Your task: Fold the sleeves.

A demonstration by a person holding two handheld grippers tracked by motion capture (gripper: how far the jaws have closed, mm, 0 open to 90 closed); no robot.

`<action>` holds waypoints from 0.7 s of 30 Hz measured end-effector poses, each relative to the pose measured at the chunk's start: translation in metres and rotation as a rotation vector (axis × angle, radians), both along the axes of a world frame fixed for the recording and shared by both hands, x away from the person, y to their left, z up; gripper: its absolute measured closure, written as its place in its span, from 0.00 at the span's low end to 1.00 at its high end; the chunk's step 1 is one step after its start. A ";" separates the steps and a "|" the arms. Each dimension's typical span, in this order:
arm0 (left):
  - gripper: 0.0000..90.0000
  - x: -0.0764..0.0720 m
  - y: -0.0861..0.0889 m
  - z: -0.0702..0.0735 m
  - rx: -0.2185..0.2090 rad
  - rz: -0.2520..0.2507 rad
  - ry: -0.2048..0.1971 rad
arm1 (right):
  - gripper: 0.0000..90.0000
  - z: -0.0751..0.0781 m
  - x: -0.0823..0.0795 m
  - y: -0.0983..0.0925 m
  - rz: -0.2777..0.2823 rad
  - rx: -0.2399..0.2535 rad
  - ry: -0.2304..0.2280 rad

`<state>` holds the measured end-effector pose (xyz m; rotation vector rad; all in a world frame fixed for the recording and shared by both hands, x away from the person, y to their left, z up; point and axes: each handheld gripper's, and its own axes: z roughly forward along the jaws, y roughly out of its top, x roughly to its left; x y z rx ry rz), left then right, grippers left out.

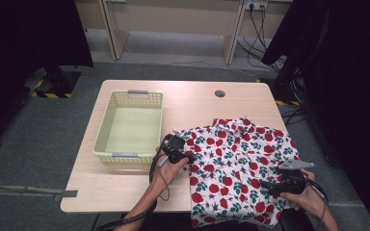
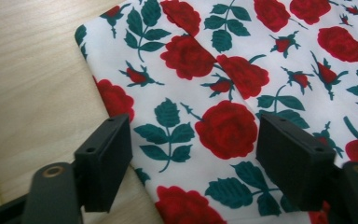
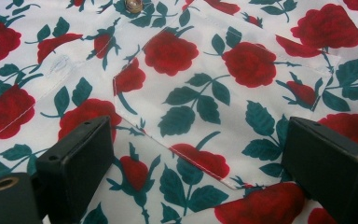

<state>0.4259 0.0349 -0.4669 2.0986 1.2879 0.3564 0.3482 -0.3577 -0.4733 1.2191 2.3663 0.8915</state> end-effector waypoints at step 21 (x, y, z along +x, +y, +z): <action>0.94 0.000 0.003 0.010 0.035 -0.096 -0.087 | 0.10 0.000 0.001 0.002 0.005 0.003 -0.002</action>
